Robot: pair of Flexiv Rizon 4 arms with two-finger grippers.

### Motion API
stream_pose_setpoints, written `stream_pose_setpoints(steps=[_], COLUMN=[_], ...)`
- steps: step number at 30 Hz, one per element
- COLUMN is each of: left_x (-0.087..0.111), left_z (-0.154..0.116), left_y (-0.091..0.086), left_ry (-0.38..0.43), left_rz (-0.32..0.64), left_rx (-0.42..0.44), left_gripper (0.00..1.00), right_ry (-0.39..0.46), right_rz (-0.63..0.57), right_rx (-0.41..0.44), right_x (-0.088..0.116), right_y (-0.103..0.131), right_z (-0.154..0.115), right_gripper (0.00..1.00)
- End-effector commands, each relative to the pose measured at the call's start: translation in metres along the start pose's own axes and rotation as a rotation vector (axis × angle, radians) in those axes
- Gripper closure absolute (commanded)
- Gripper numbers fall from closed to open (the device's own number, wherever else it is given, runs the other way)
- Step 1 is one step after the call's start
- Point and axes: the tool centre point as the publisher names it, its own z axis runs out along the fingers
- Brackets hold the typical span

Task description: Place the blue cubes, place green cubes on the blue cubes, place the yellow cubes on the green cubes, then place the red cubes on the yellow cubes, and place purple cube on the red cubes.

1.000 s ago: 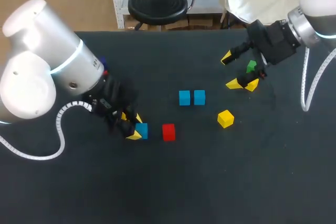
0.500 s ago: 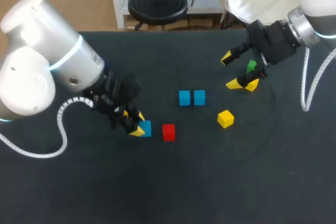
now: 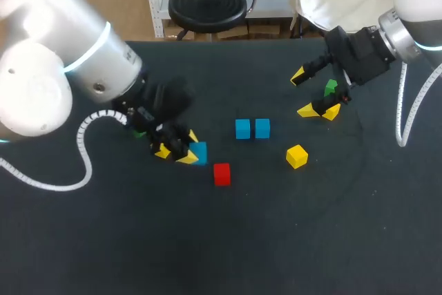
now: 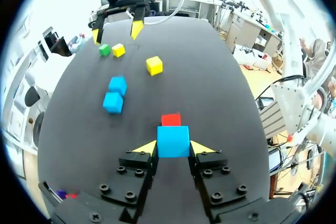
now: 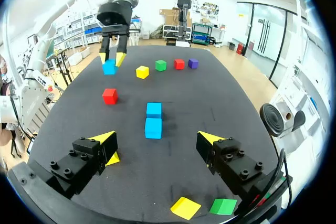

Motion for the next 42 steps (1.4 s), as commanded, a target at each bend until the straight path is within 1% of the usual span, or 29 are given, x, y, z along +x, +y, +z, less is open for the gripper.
stream_pose_setpoints(steps=[1, 25, 26, 27, 28, 29, 31, 33, 40, 42], left_x=[-0.015, -0.015, -0.019, -0.022, -0.023, -0.024, -0.023, -0.023, -0.024, -0.022], left_z=[-0.005, -0.005, -0.003, -0.001, 0.0, 0.004, 0.009, 0.012, 0.019, 0.022], left_y=[0.004, 0.004, 0.011, 0.018, 0.022, 0.027, 0.038, 0.044, 0.05, 0.051], left_ry=[-0.011, -0.011, -0.012, -0.04, -0.048, -0.031, -0.065, -0.054, -0.034, -0.017], left_rz=[0.014, 0.014, 0.014, 0.011, 0.016, 0.015, -0.013, -0.011, -0.005, 0.012], left_rx=[0.033, 0.033, 0.025, 0.014, 0.012, 0.002, 0.032, 0.031, 0.003, -0.024], left_gripper=[1.0, 1.0, 1.0, 1.0, 1.0, 1.0, 1.0, 1.0, 1.0, 1.0], right_ry=[0.0, 0.0, 0.0, 0.0, 0.0, 0.0, 0.0, 0.0, 0.0, 0.0], right_rz=[0.0, 0.0, 0.0, 0.0, 0.0, 0.0, 0.0, 0.0, 0.0, 0.0], right_rx=[0.0, 0.0, 0.0, 0.0, 0.0, 0.0, 0.0, 0.0, 0.0, 0.0], right_x=[0.0, 0.0, 0.0, 0.0, 0.0, 0.0, 0.0, 0.0, 0.0, 0.0], right_y=[0.0, 0.0, 0.0, 0.0, 0.0, 0.0, 0.0, 0.0, 0.0, 0.0], right_z=[0.0, 0.0, 0.0, 0.0, 0.0, 0.0, 0.0, 0.0, 0.0, 0.0], right_gripper=[0.0, 0.0, 0.0, 0.0, 0.0, 0.0, 0.0, 0.0, 0.0, 0.0])
